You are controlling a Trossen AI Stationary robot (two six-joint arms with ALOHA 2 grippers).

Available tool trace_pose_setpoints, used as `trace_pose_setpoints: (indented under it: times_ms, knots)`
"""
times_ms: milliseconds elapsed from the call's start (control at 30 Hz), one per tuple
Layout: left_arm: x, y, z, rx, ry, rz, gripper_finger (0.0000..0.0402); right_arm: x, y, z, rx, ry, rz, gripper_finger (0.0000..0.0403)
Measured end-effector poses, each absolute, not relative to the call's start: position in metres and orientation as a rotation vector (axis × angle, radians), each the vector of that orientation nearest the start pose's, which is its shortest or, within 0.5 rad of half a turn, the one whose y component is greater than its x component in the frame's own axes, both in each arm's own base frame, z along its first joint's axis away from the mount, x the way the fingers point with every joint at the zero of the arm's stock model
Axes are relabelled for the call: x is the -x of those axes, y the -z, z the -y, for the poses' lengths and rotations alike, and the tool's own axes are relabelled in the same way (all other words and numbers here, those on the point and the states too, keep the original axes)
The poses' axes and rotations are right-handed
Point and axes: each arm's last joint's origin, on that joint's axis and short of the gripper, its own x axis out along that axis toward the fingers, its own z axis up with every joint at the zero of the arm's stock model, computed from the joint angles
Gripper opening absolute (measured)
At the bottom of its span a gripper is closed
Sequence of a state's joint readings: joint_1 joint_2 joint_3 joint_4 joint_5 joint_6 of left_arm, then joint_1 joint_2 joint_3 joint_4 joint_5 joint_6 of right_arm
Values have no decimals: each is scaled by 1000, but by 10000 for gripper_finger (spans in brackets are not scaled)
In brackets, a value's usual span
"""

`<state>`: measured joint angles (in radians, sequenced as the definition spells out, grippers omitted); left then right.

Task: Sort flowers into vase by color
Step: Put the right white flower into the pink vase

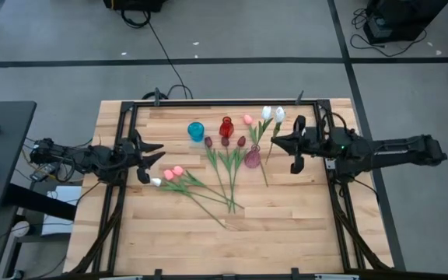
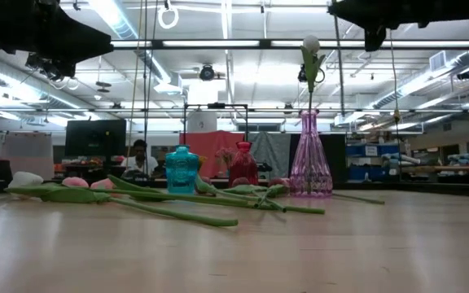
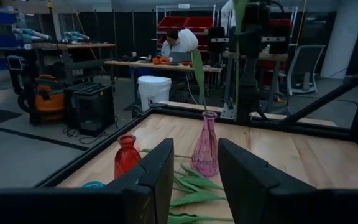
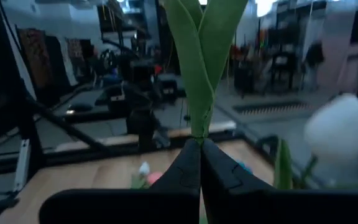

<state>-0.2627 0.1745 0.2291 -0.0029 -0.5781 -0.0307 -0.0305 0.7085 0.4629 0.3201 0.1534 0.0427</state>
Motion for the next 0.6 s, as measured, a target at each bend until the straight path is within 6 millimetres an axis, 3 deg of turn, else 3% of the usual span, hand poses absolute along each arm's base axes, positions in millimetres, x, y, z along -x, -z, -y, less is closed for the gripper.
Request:
trace_pose_setpoints:
  times_ms: [267,600]
  knots:
    - [-94,-228,9,57,-322,63,131,-184,-290,-2,123,246,108,7]
    - [-94,-229,7,59,-372,65,131,-200,-286,-5,259,318,118,7]
